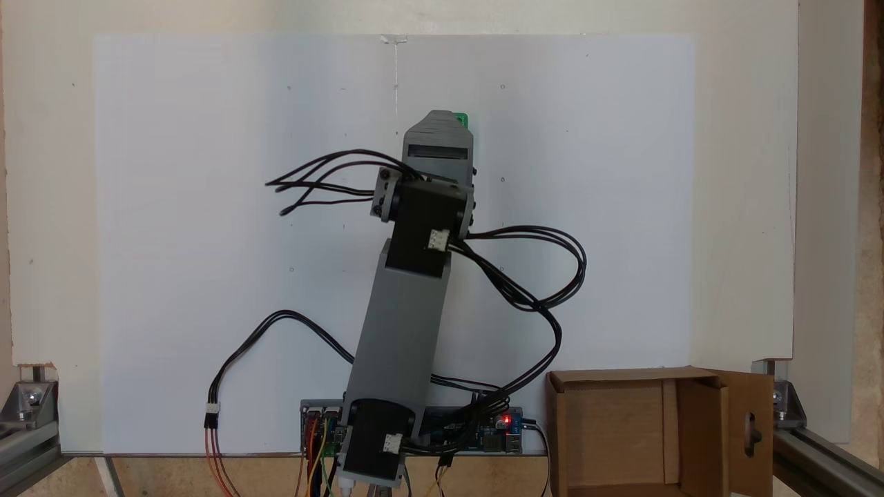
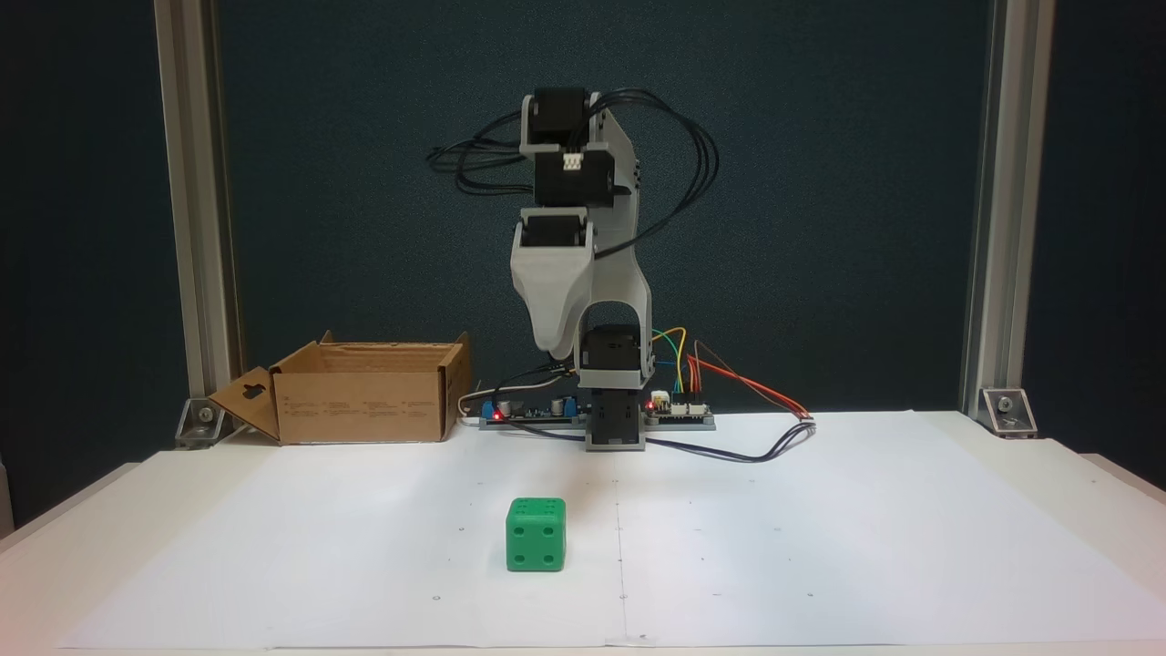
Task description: Grasp a green dice and put it in the bin.
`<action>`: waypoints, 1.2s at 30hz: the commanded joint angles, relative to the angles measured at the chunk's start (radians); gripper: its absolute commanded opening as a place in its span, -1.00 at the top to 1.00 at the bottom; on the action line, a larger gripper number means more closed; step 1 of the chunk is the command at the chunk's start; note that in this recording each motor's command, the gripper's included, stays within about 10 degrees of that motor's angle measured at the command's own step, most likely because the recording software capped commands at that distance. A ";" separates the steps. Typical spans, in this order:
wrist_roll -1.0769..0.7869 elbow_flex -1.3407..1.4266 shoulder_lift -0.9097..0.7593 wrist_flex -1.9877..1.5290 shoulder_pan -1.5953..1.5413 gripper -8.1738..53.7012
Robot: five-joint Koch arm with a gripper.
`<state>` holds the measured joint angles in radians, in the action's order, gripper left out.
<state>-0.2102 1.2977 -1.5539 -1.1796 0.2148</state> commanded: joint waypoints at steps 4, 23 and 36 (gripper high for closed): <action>-0.058 -0.066 0.005 -0.014 0.000 -0.71; -0.048 -0.156 0.235 0.117 0.002 -0.70; -0.046 -0.166 0.250 0.121 0.008 -0.70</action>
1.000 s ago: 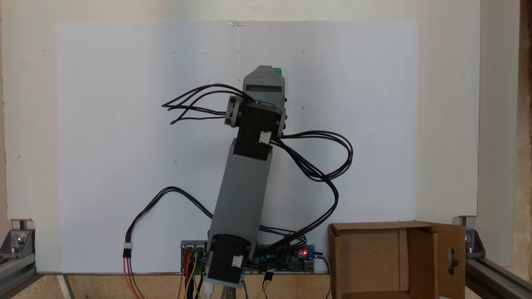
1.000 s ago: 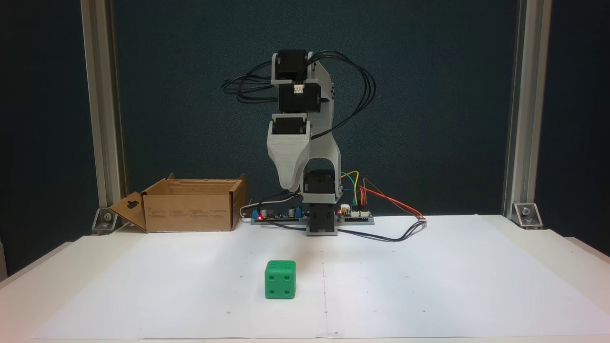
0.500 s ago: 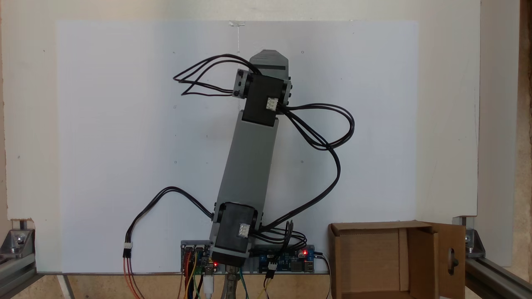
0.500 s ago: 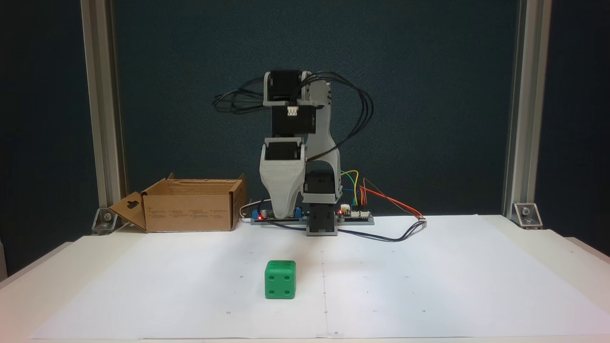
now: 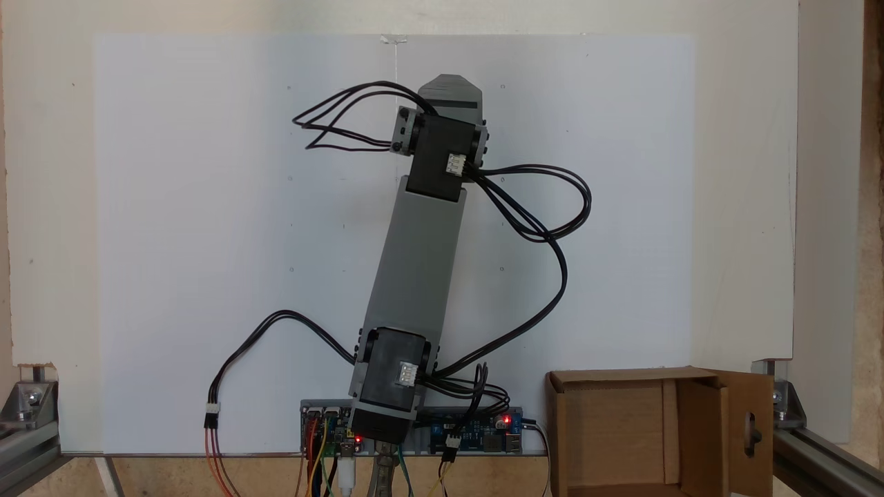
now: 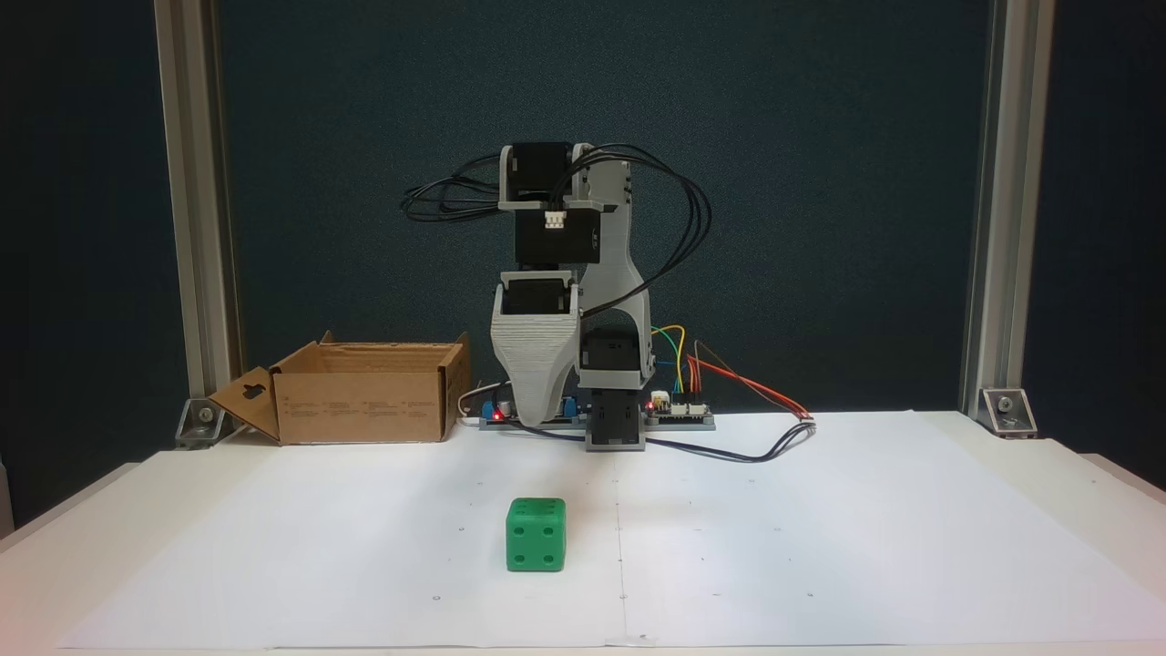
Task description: Grasp a green dice and put it in the bin.
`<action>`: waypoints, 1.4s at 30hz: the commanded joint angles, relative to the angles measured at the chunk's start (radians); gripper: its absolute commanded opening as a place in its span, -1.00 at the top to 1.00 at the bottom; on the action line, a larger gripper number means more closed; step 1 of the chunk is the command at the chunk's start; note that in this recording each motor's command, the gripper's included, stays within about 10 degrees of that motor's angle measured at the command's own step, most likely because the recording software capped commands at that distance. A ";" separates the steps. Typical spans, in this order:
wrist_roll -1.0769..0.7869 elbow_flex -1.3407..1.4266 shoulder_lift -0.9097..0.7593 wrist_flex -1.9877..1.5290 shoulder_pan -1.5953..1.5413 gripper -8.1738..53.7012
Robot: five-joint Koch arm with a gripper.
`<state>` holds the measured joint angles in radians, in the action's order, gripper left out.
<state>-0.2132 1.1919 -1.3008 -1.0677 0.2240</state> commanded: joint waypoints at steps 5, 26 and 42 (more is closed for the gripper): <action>-0.040 -0.058 0.018 0.009 0.000 -0.70; -0.038 0.006 0.178 0.110 0.032 -0.70; -0.037 0.140 0.199 0.213 0.023 -0.69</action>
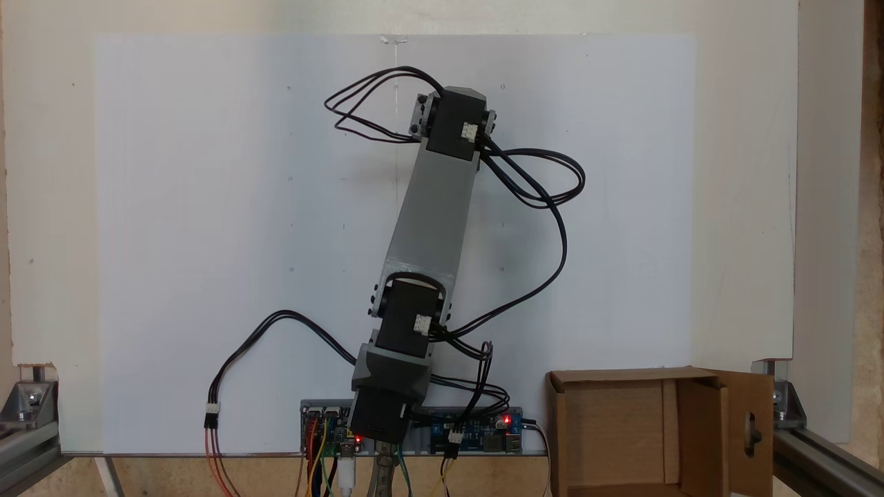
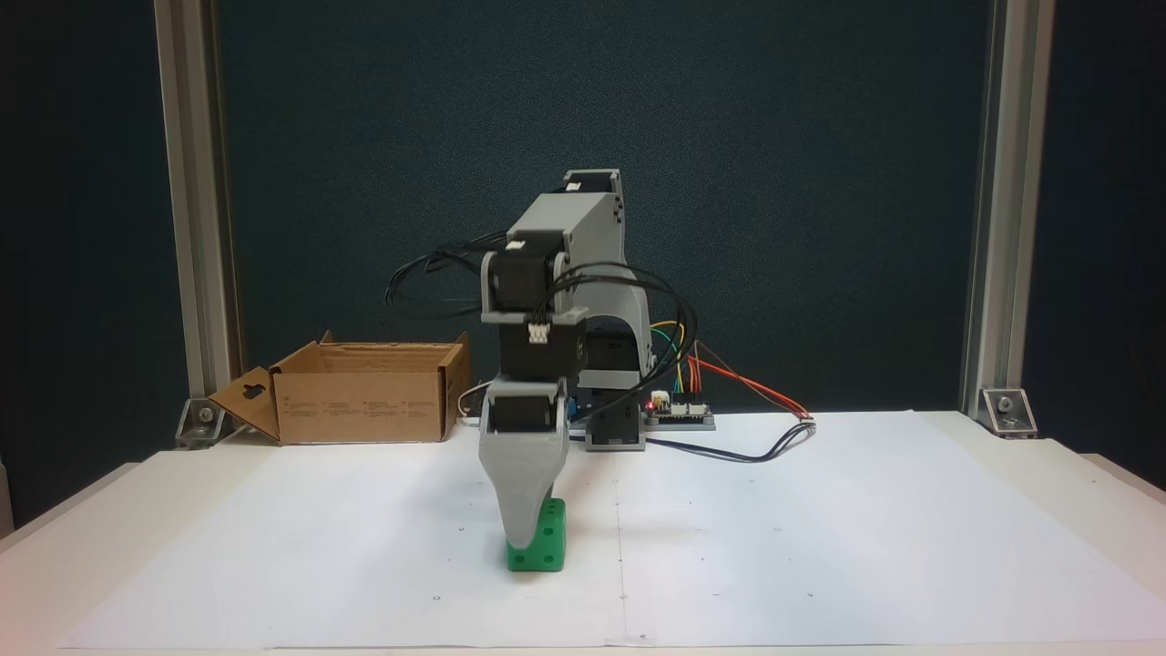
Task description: Grasp a green dice and put it in the bin.
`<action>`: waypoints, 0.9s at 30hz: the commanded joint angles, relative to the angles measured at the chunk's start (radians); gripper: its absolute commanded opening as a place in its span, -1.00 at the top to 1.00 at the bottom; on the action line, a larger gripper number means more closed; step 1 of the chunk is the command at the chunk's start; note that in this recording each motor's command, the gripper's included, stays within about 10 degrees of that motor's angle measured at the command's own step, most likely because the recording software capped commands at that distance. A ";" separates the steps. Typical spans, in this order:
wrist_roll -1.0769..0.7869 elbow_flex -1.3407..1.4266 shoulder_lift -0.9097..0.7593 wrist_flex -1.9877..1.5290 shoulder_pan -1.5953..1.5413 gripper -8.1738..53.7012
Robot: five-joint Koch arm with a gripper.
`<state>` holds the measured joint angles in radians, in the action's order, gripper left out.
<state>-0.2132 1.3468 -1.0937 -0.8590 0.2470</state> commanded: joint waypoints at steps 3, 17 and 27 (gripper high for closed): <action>-0.035 -0.014 0.002 0.025 0.000 -0.69; -0.032 0.006 0.035 0.034 -0.006 -0.61; -0.023 0.011 0.035 0.043 -0.015 -0.59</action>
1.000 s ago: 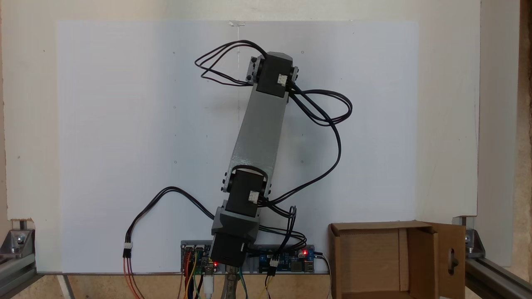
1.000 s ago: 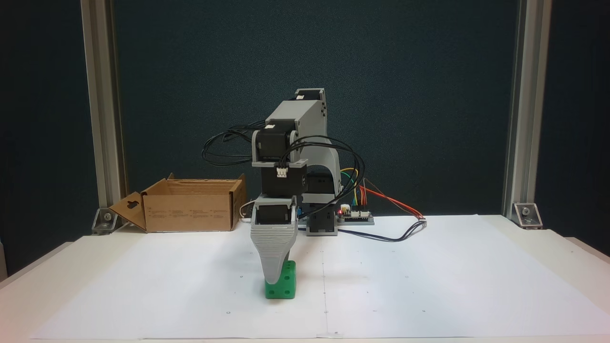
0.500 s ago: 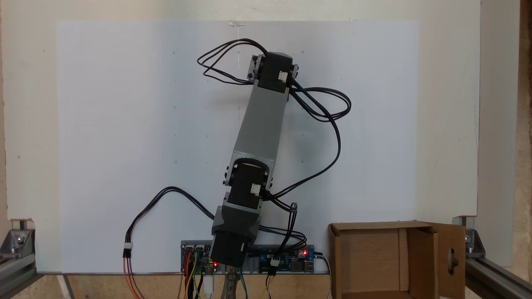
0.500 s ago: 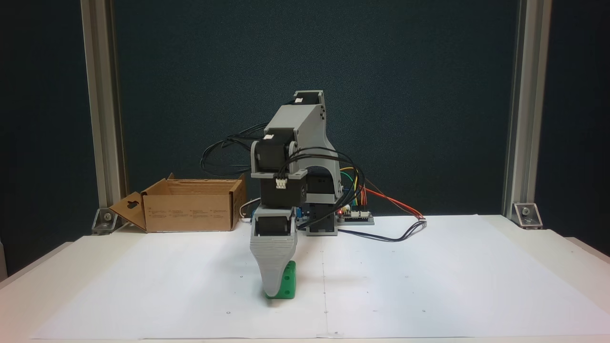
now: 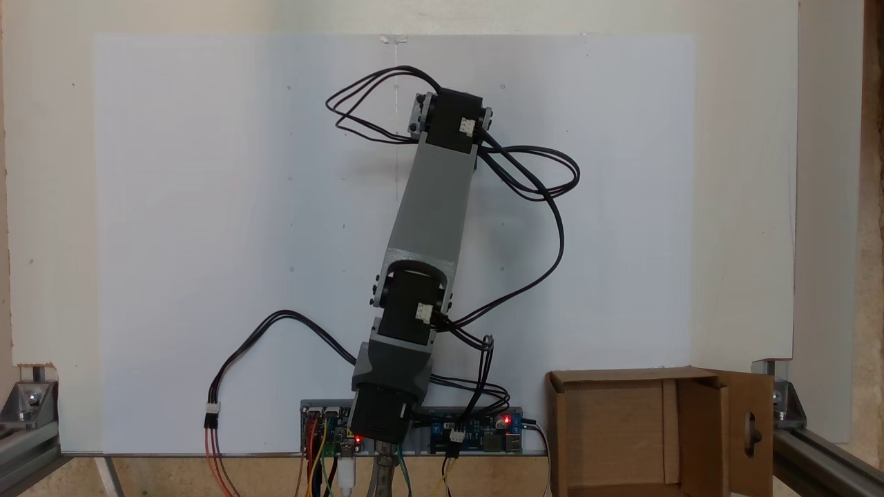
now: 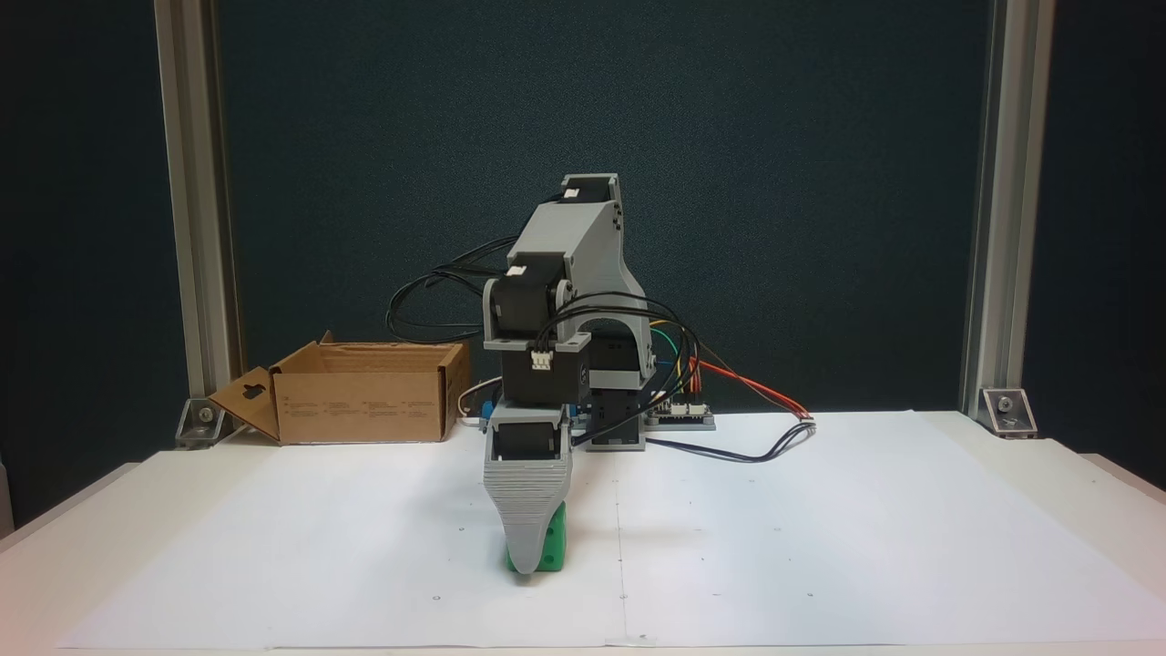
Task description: Grasp a green dice and put it in the bin.
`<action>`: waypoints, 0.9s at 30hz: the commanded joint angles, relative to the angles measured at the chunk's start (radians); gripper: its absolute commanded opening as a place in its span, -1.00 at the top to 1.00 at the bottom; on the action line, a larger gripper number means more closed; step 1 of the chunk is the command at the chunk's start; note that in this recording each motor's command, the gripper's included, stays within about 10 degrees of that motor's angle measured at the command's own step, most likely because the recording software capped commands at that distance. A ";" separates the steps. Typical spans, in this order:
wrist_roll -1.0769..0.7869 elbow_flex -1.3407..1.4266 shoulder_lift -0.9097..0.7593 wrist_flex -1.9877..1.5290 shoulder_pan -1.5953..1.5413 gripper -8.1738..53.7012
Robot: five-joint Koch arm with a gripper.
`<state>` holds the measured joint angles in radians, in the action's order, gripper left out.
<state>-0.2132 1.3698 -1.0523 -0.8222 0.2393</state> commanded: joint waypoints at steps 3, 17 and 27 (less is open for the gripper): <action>-0.023 -0.012 -0.006 0.020 -0.008 -0.50; -0.023 -0.012 0.005 0.067 -0.011 -0.43; -0.018 -0.012 0.005 0.072 0.005 -0.04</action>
<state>-0.2132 1.3698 -1.0462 -0.7563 0.2424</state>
